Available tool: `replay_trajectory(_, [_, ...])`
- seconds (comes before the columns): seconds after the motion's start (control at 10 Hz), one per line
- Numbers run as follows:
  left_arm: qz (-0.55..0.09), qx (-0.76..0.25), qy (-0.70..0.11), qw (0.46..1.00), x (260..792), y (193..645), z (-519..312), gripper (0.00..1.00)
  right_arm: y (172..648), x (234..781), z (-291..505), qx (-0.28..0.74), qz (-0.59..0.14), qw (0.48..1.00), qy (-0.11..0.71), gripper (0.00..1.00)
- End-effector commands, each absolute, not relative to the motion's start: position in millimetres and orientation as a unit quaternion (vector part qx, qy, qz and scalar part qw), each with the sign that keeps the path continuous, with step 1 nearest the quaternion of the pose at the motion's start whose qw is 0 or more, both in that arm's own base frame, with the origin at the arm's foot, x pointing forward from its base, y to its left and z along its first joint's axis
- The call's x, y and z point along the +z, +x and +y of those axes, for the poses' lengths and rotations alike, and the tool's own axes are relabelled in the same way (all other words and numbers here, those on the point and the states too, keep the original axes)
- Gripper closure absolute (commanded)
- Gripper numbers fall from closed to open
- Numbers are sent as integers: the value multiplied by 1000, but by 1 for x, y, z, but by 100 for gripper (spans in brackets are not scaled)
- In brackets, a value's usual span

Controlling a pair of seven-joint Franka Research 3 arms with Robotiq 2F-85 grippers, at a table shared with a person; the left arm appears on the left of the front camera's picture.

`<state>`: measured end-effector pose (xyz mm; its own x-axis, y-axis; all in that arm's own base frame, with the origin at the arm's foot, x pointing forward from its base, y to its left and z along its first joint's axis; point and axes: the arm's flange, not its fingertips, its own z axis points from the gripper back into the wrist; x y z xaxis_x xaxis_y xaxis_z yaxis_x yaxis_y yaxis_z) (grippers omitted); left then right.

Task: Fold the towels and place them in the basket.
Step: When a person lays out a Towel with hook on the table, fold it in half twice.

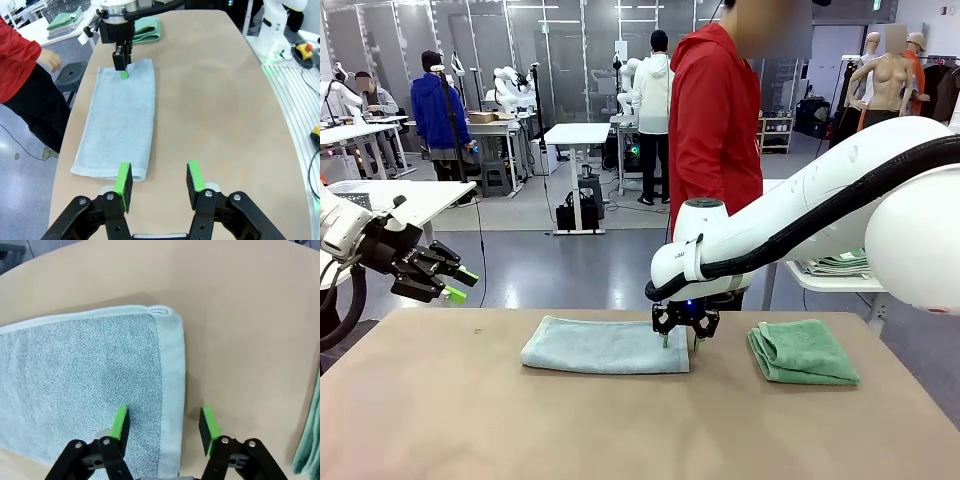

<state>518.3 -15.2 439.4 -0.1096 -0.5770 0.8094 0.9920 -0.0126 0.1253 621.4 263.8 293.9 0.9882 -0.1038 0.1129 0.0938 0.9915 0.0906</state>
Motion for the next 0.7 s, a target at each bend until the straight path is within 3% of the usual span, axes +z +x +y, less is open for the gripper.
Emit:
replay_trajectory(0.0, [-365, -657, -283, 596, 439, 518, -15, 43, 624, 291, 265, -41, -76, 996, 36, 34])
replay_trajectory(0.1, [-365, -657, -283, 596, 439, 518, -15, 43, 624, 290, 265, -41, -77, 996, 34, 45])
replay_trajectory(0.3, [-365, -657, -283, 596, 439, 518, -15, 43, 626, 288, 267, -46, -71, 996, 32, 45])
replay_trajectory(0.4, [-365, -657, -283, 596, 439, 518, -15, 43, 627, 287, 268, -44, -68, 996, 40, 54])
replay_trajectory(0.6, [-365, -657, -283, 596, 439, 518, -15, 43, 627, 285, 269, -41, -67, 996, 39, 54])
